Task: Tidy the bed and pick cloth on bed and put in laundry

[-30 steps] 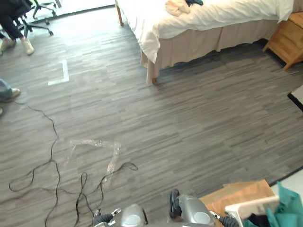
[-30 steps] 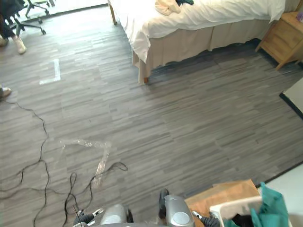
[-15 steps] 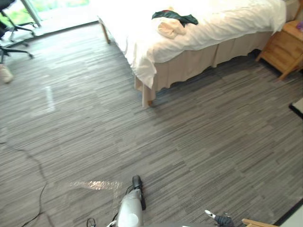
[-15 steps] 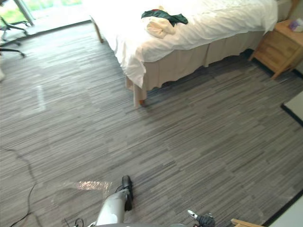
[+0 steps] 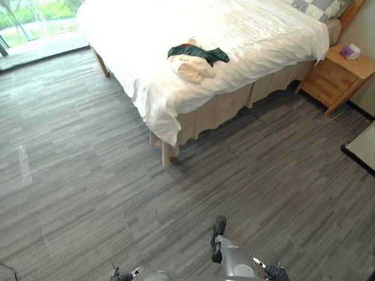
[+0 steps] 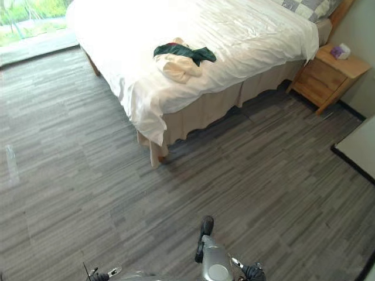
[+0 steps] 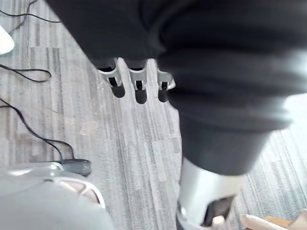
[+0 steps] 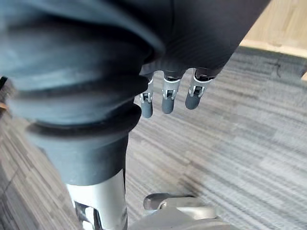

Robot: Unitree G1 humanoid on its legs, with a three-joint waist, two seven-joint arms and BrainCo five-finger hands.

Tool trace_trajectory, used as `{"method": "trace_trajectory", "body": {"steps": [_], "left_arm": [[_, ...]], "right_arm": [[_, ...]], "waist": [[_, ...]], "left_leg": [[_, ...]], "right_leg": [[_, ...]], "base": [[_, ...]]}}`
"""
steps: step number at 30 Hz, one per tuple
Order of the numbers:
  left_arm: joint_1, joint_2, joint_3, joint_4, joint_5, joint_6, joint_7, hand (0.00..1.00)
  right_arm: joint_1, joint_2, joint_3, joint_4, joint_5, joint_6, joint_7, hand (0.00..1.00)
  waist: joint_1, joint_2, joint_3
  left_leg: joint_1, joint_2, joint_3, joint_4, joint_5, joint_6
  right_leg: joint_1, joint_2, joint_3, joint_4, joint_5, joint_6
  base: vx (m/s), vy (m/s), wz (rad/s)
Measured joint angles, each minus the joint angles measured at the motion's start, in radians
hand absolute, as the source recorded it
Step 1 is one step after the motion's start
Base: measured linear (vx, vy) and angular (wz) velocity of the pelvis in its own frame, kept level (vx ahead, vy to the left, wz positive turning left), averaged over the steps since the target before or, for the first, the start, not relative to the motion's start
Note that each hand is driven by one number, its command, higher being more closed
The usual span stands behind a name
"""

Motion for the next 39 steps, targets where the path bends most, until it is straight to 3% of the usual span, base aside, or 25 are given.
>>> {"method": "trace_trajectory", "body": {"steps": [1,2,4,6,8,9,10,11,12,13,14,16,17,18,19,21,22,23,26,27,28,29,31,35,39], "left_arm": [[0.0,-0.008,0.001,-0.016,0.0,-0.001,0.0,0.0],[0.0,-0.011,0.001,-0.031,-0.002,-0.002,0.0,0.0],[0.003,0.0,-0.005,-0.044,-0.014,-0.003,0.002,0.0],[0.004,0.007,-0.018,-0.065,-0.021,-0.009,0.003,0.0],[0.001,0.02,-0.044,-0.07,-0.032,-0.026,0.006,0.0],[-0.001,0.024,-0.045,-0.073,-0.033,-0.028,0.01,0.0],[-0.002,0.029,-0.045,-0.072,-0.033,-0.028,0.014,0.0],[-0.007,0.04,-0.047,-0.07,-0.033,-0.027,0.021,0.0],[-0.024,0.052,-0.055,-0.064,-0.032,-0.028,0.023,0.0],[-0.031,0.052,-0.07,-0.061,-0.031,-0.027,0.024,0.0],[-0.031,0.05,-0.091,-0.053,-0.027,-0.027,0.023,0.0],[-0.035,0.068,-0.104,-0.028,-0.016,-0.019,0.02,0.0],[-0.039,0.096,-0.132,-0.015,-0.01,-0.019,0.019,0.0],[-0.038,0.104,-0.154,-0.014,-0.005,-0.019,0.019,0.0],[-0.038,0.12,-0.173,-0.006,0.001,-0.012,0.019,0.0],[-0.05,0.148,-0.188,0.007,0.002,0.0,0.019,0.0],[-0.053,0.153,-0.19,0.007,0.002,0.0,0.019,0.0],[-0.061,0.16,-0.185,0.013,0.002,0.001,0.019,0.0],[-0.074,0.151,-0.15,0.017,0.003,0.0,0.018,0.0],[-0.069,0.148,-0.135,0.015,0.004,-0.002,0.016,0.0],[-0.065,0.151,-0.116,0.014,0.006,-0.002,0.012,0.0],[-0.074,0.117,-0.089,0.025,0.013,0.003,0.006,0.0],[-0.061,0.091,-0.075,0.022,0.027,-0.002,-0.001,0.0],[-0.044,0.095,-0.076,0.021,0.064,-0.002,-0.006,0.0],[-0.006,0.114,-0.076,0.023,0.065,0.001,-0.02,0.0]], "right_arm": [[-0.003,-0.005,0.001,-0.006,0.0,0.0,-0.003,0.0],[-0.013,-0.01,0.002,-0.006,0.0,0.003,-0.007,0.0],[-0.021,-0.008,0.015,-0.004,0.001,0.01,-0.014,0.0],[-0.022,-0.011,0.023,0.001,0.001,0.009,-0.023,0.0],[-0.051,-0.009,0.028,0.014,0.0,0.009,-0.022,0.0],[-0.069,-0.004,0.028,0.016,-0.001,0.009,-0.022,0.0],[-0.078,0.0,0.028,0.016,-0.001,0.008,-0.023,0.0],[-0.092,0.01,0.024,0.016,-0.001,0.006,-0.023,0.0],[-0.11,0.017,0.017,0.018,-0.001,0.006,-0.023,0.0],[-0.109,0.015,0.008,0.022,-0.001,0.005,-0.023,0.0],[-0.107,0.009,0.008,0.021,-0.001,0.004,-0.023,0.0],[-0.106,0.03,0.012,0.02,-0.002,-0.004,-0.019,0.0],[-0.107,0.051,0.012,0.008,-0.002,-0.007,-0.015,0.0],[-0.106,0.061,0.012,-0.008,0.002,-0.006,-0.011,0.0],[-0.106,0.062,0.021,-0.024,0.001,-0.006,-0.009,0.0],[-0.106,0.061,0.048,-0.073,0.009,-0.005,-0.007,0.0],[-0.103,0.061,0.048,-0.099,0.014,-0.006,-0.007,0.0],[-0.089,0.059,0.046,-0.165,0.037,-0.01,-0.013,0.0],[-0.056,0.035,0.025,-0.343,0.07,-0.014,-0.035,0.0],[-0.053,0.014,0.021,-0.421,0.076,-0.019,-0.059,0.0],[-0.048,0.007,0.017,-0.462,0.076,-0.022,-0.069,0.0],[-0.08,-0.033,-0.003,-0.507,0.075,-0.027,-0.075,0.0],[-0.101,-0.057,-0.01,-0.634,0.066,-0.027,-0.097,0.0],[-0.133,-0.144,-0.038,-0.863,-0.036,-0.034,-0.137,0.0],[-0.158,-0.205,0.017,-0.941,-0.173,-0.049,-0.13,0.0]], "waist": [[0.004,0.013,0.006],[0.003,0.025,0.022],[0.015,0.004,0.036],[0.033,-0.012,0.037],[0.049,-0.03,0.032],[0.054,-0.041,0.032],[0.052,-0.05,0.033],[0.05,-0.069,0.04],[0.05,-0.086,0.045],[0.048,-0.08,0.043],[0.045,-0.062,0.036],[0.042,-0.073,0.024],[0.039,-0.089,0.03],[0.029,-0.1,0.03],[0.022,-0.096,0.034],[-0.001,-0.109,0.034],[-0.001,-0.108,0.035],[-0.004,-0.106,0.037],[-0.02,-0.119,0.036],[-0.031,-0.14,0.031],[-0.034,-0.173,0.024],[-0.025,-0.129,0.05],[-0.02,-0.094,0.037],[-0.02,-0.09,0.025],[-0.017,-0.09,-0.013]], "left_leg": [[-0.066,0.034,-0.036,0.138,0.048,0.014],[-0.164,0.082,-0.08,0.355,0.046,0.002],[-0.227,0.094,-0.079,0.454,0.042,-0.006],[-0.251,0.079,-0.033,0.356,0.042,-0.005],[-0.271,0.024,-0.001,0.028,0.044,-0.008],[-0.245,-0.009,0.017,-0.162,0.071,-0.038],[-0.223,-0.024,0.026,-0.235,0.085,-0.055],[-0.192,-0.054,0.052,-0.331,0.111,-0.04],[-0.165,-0.098,0.109,-0.459,0.162,-0.021],[-0.139,-0.123,0.144,-0.561,0.256,0.002],[-0.128,-0.121,0.151,-0.587,0.403,0.046],[-0.086,-0.127,0.157,-0.553,0.333,0.035],[-0.06,-0.141,0.157,-0.53,0.295,0.045],[-0.021,-0.148,0.153,-0.534,0.269,0.065],[0.004,-0.154,0.143,-0.536,0.24,0.077],[0.04,-0.143,0.105,-0.537,0.224,0.082],[0.047,-0.135,0.095,-0.537,0.224,0.082],[0.059,-0.117,0.075,-0.537,0.224,0.082],[0.074,-0.115,0.034,-0.534,0.217,0.069],[0.076,-0.129,0.023,-0.524,0.185,0.021],[0.085,-0.148,0.02,-0.526,0.163,-0.011],[0.114,-0.116,0.021,-0.53,0.129,-0.049],[0.09,-0.082,0.018,-0.517,0.131,-0.052],[0.087,-0.072,-0.045,-0.542,0.144,-0.06],[0.049,-0.077,-0.096,-0.542,0.156,-0.061]], "right_leg": [[0.021,0.018,0.005,-0.011,-0.012,-0.009],[0.08,0.048,0.014,-0.039,-0.031,-0.018],[0.19,0.061,0.037,-0.098,-0.043,-0.021],[0.274,0.065,0.065,-0.174,-0.043,-0.01],[0.336,0.061,0.1,-0.257,-0.034,0.01],[0.346,0.048,0.11,-0.28,-0.033,0.018],[0.354,0.038,0.112,-0.289,-0.036,0.026],[0.37,0.012,0.111,-0.302,-0.042,0.038],[0.381,-0.021,0.11,-0.306,-0.043,0.04],[0.391,-0.032,0.097,-0.305,-0.038,0.054],[0.41,-0.027,0.078,-0.3,-0.037,0.067],[0.422,-0.063,0.06,-0.182,-0.073,0.125],[0.362,-0.101,0.061,0.017,-0.073,0.142],[0.268,-0.157,0.079,0.261,-0.025,0.186],[0.183,-0.187,0.11,0.435,0.003,0.181],[0.072,-0.18,0.126,0.585,-0.109,0.175],[0.047,-0.158,0.133,0.576,-0.136,0.17],[0.01,-0.097,0.159,0.506,-0.166,0.17],[-0.007,0.003,0.246,0.153,-0.149,0.159],[0.021,0.012,0.297,-0.037,-0.024,0.151],[0.03,-0.004,0.333,-0.091,0.099,0.142],[0.04,0.034,0.325,-0.055,0.046,0.109],[0.044,0.057,0.309,-0.065,0.011,0.098],[0.078,0.051,0.226,-0.038,-0.043,0.086],[0.092,0.03,0.177,-0.062,-0.042,0.086]], "base": [[0.42,-0.337,-0.32],[0.62,-0.4,-0.43],[0.58,-0.323,-0.49],[0.39,-0.19,-0.45],[0.53,-0.142,-0.47],[0.5,-0.046,-0.27],[0.48,0.038,-0.01],[0.38,0.071,0.32],[0.45,0.129,0.58],[0.46,0.165,0.65],[0.59,0.235,0.57],[0.48,0.226,0.36],[0.39,0.206,0.31],[0.44,0.192,0.35],[0.42,0.13,0.39],[0.29,0.042,0.54],[0.3,-0.061,0.62],[0.3,-0.1,0.63],[0.31,-0.254,0.84],[0.27,-0.281,1.03],[0.28,-0.314,0.69],[0.23,-0.283,0.33],[0.17,-0.223,0.28],[0.05,-0.11,0.57],[0.02,-0.035,0.48]]}}
